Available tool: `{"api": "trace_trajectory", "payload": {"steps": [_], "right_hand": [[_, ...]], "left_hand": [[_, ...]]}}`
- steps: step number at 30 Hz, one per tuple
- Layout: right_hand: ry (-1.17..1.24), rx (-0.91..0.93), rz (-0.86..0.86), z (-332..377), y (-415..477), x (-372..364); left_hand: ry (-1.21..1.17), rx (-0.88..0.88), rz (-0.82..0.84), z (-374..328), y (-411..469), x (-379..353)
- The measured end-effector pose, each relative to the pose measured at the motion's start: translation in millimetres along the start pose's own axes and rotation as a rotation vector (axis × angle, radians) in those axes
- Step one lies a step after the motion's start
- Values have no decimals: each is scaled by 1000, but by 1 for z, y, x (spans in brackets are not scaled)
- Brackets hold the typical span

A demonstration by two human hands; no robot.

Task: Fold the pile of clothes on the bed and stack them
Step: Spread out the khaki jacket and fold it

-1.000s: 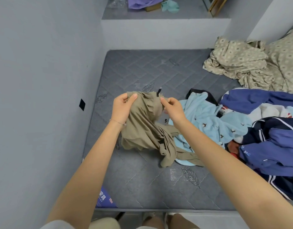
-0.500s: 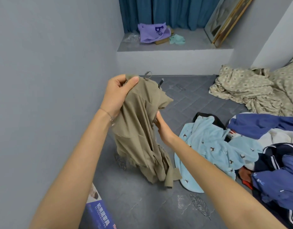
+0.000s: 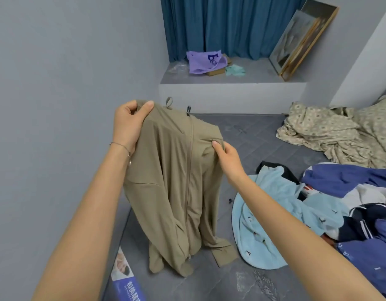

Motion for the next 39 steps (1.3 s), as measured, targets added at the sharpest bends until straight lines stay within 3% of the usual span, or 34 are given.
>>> {"api": "trace_trajectory", "payload": {"steps": [6, 13, 27, 32, 39], "right_hand": [[23, 103, -189, 25, -22, 27], [43, 231, -289, 59, -62, 57], [34, 388, -276, 113, -175, 132], [10, 417, -264, 126, -204, 157], [49, 477, -255, 160, -190, 162]], "left_hand": [[199, 1, 88, 22, -13, -5], [199, -34, 68, 11, -31, -2], [176, -310, -122, -132, -98, -28], [150, -353, -207, -152, -115, -33], [56, -301, -173, -140, -83, -35]]}}
Point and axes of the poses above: each hand's wrist, its own y-axis towards the middle knuckle, its own x-axis out of the back of the hand, z = x × y, the point moved 10 cm from there along y, towards the middle knuckle, and after that the axes turned 15 degrees about -x, right-handed, at the moved point
